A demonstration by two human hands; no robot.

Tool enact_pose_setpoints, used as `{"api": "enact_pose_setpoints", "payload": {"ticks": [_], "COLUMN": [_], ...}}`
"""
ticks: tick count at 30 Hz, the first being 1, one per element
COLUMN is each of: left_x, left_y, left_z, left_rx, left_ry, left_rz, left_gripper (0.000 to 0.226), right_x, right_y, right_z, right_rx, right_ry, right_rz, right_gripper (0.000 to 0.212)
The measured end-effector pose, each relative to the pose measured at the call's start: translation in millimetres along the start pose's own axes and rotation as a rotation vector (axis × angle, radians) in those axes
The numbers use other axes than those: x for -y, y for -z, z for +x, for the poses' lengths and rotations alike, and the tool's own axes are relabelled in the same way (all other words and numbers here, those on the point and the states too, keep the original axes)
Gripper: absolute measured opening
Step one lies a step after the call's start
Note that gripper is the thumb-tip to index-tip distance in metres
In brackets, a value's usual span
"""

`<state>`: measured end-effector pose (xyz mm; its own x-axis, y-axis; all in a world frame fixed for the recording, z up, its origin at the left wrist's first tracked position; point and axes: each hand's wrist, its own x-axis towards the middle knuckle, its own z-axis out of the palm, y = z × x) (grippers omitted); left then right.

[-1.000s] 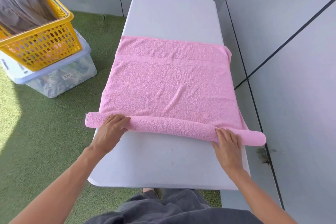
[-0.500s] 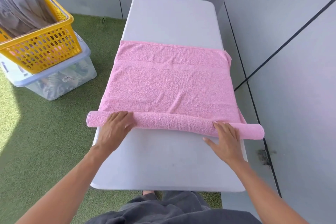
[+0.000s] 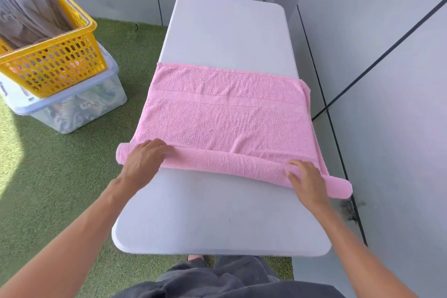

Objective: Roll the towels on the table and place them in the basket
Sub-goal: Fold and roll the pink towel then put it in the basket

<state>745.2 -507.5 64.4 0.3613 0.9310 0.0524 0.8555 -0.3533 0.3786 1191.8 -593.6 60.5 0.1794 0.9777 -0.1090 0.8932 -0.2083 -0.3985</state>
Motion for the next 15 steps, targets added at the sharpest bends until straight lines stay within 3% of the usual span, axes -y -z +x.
{"api": "enact_pose_setpoints", "payload": {"ticks": [2, 6, 9, 13, 15], "left_x": [-3, -1, -8, -3, 0], "left_y": [-9, -20, -15, 7, 13], "left_z": [-12, -20, -10, 14, 17], "left_rx": [-0.069, 0.017, 0.049, 0.429, 0.394], "left_ry": [-0.061, -0.038, 0.013, 0.108, 0.069], "left_rz": [0.035, 0.109, 0.17, 0.045, 0.009], "left_gripper": [0.035, 0.069, 0.056, 0.042, 0.037], "right_x": [6, 7, 8, 6, 7], "right_y": [-12, -25, -15, 15, 23], "right_z": [-12, -24, -15, 11, 19], "right_rx": [-0.064, 0.025, 0.071, 0.437, 0.524], "right_ry": [0.055, 0.096, 0.097, -0.017, -0.076], "right_rz": [-0.093, -0.264, -0.256, -0.17, -0.048], "right_gripper": [0.039, 0.063, 0.053, 0.047, 0.047]}}
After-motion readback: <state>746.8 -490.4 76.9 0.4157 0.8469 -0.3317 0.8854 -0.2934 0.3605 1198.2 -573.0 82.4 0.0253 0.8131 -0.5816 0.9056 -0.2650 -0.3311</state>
